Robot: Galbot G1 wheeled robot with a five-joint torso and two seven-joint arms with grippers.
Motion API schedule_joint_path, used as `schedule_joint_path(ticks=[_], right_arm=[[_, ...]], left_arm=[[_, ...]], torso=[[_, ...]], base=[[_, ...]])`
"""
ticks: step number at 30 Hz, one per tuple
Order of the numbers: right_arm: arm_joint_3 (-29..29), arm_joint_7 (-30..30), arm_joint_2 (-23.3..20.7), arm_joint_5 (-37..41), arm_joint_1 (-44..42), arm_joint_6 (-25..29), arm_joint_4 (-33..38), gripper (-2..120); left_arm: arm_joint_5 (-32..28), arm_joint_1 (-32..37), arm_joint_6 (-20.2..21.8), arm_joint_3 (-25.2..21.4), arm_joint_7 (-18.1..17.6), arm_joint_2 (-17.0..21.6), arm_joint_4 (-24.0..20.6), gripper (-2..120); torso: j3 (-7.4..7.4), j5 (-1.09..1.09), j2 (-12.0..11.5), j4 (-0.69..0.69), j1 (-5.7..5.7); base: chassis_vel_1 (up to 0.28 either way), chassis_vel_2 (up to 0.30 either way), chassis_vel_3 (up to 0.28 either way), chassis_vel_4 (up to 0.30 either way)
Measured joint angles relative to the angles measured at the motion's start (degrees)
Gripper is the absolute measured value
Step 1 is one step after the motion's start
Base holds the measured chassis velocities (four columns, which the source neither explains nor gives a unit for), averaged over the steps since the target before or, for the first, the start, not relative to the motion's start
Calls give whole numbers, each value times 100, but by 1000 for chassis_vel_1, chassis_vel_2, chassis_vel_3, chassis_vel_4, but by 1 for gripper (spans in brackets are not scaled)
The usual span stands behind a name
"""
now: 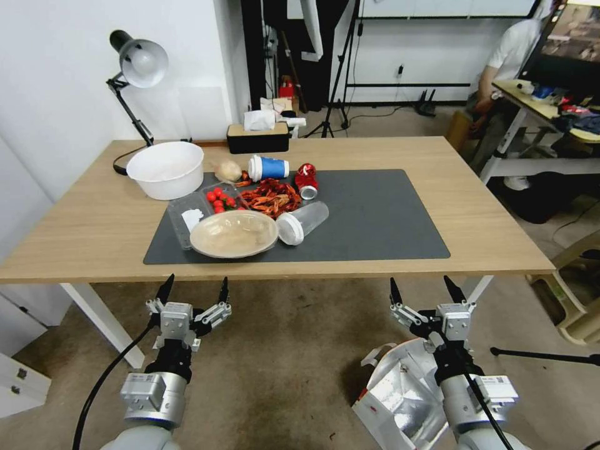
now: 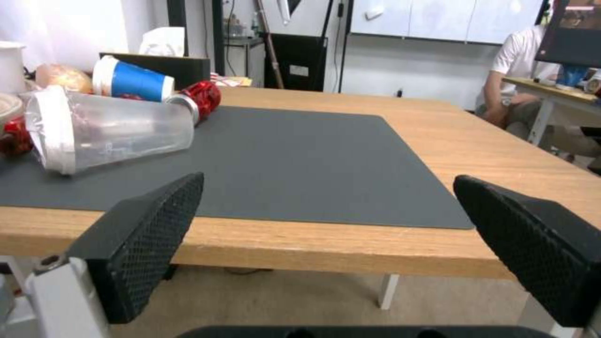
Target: Pick up the food delivery bag from the floor and place it on the table.
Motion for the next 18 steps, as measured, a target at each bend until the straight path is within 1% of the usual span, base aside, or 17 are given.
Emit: schedule_joint_path(ticks=[18], right_arm=[[5, -3, -1, 19, -2, -27, 6, 100]], left_arm=[[-12, 0, 11, 0, -3, 2, -4, 100]], torso=[[0, 0, 0, 0, 0]], base=[[0, 0, 0, 0]])
